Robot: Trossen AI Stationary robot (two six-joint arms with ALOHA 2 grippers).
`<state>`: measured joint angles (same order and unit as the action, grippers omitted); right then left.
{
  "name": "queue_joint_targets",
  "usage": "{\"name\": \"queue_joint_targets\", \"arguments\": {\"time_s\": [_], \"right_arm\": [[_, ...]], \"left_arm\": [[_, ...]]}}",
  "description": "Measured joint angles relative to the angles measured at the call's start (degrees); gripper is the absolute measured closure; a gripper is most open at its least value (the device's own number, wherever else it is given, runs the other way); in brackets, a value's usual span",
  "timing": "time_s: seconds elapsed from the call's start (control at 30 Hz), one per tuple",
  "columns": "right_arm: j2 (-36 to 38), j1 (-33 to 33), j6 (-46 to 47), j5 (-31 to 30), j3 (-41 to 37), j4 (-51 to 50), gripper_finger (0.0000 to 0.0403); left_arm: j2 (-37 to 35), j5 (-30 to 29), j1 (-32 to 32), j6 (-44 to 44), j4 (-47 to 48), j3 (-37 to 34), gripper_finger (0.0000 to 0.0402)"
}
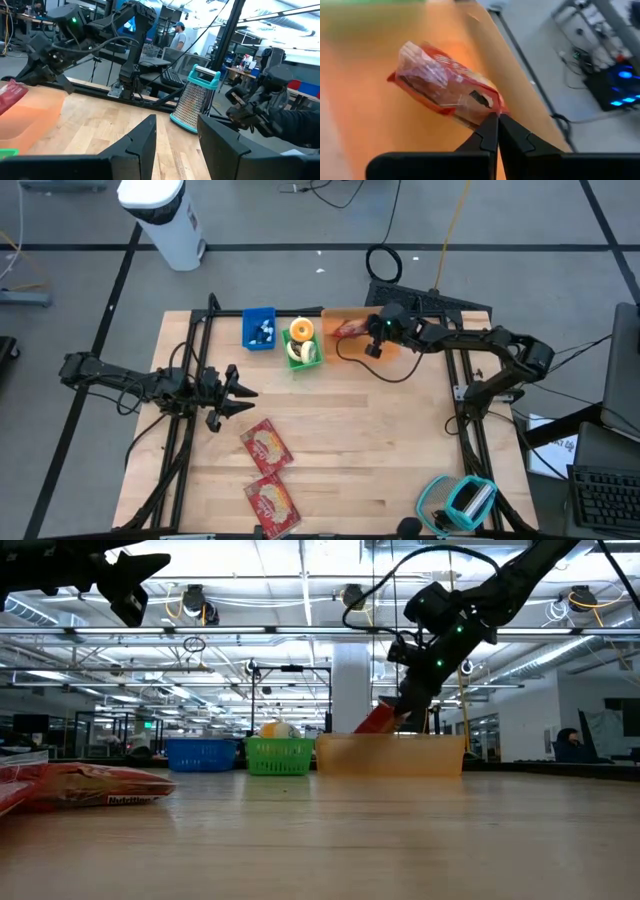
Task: Pick & Place Food Item
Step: Put the middle red popcorn bag into the orange bin, then put the top red popcorn bag into the orange bin
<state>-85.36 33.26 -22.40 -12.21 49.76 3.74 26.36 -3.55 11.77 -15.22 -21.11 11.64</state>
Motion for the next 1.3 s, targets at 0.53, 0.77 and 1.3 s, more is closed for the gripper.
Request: {"name": "queue_joint_targets", "arguments": {"time_s": [0.53,0.77,1.3], "right_arm": [[-0.02,0.01,-22.32,-4.19,0.0,5.26,0.0403],[-0.04,-0.02,-23.79,-4.29,-0.02,3.36,0.0394],[-0.07,-0.11,-17.95,-5.9,-0.04,4.3,0.0235]], "left_arm": [[0.01,0.0,0.0,0.0,-0.01,0.0,0.0256],[0.01,0.0,-0.02,0.0,-0.01,0.0,0.0256],[-0.01,0.0,-0.02,0.0,0.0,0.0,0.0256]]}}
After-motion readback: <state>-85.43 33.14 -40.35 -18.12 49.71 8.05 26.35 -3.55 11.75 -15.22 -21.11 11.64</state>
